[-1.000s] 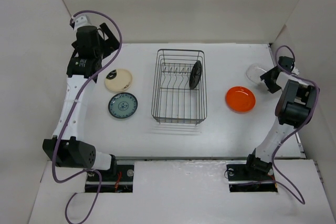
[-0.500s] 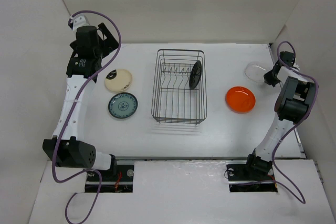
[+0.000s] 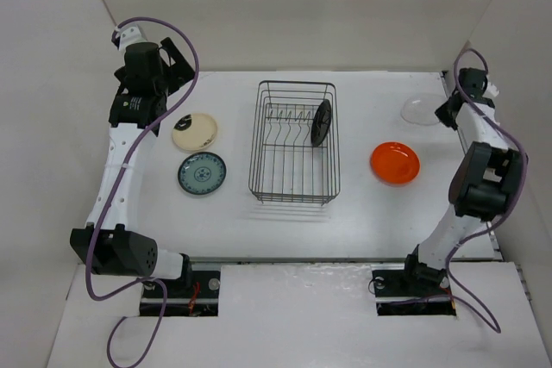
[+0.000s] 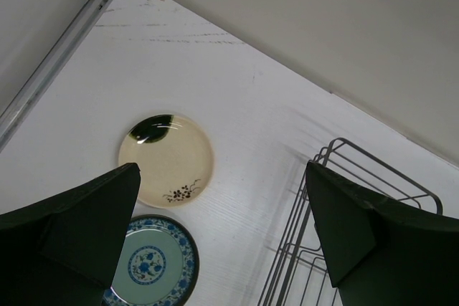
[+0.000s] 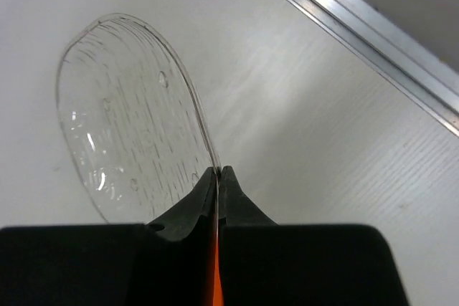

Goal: Load the plates into the dish rack

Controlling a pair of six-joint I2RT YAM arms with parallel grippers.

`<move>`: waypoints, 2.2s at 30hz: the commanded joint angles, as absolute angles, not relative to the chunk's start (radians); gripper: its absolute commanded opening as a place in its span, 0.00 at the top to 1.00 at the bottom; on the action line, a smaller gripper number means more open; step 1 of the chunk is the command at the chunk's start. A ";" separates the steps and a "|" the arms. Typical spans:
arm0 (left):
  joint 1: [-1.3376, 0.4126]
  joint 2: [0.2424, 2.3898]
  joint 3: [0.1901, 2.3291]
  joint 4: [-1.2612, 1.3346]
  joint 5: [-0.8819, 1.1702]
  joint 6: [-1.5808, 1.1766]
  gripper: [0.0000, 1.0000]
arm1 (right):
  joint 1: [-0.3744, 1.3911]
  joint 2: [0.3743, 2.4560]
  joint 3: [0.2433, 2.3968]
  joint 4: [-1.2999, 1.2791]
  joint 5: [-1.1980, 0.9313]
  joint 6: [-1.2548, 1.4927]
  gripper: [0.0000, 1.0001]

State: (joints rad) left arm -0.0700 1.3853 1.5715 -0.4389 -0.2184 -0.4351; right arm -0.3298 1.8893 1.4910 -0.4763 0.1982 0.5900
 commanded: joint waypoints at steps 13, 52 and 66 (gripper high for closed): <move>-0.066 1.410 1.586 -0.404 -0.172 -0.448 0.00 | 0.412 1.592 1.859 -0.831 0.980 0.298 1.00; -0.066 1.373 1.586 -0.394 -0.081 -0.468 0.00 | 0.709 2.181 2.396 -1.348 1.112 0.555 1.00; -0.066 1.373 1.586 -0.394 -0.071 -0.468 0.00 | 0.709 2.261 2.447 -1.367 1.134 0.555 1.00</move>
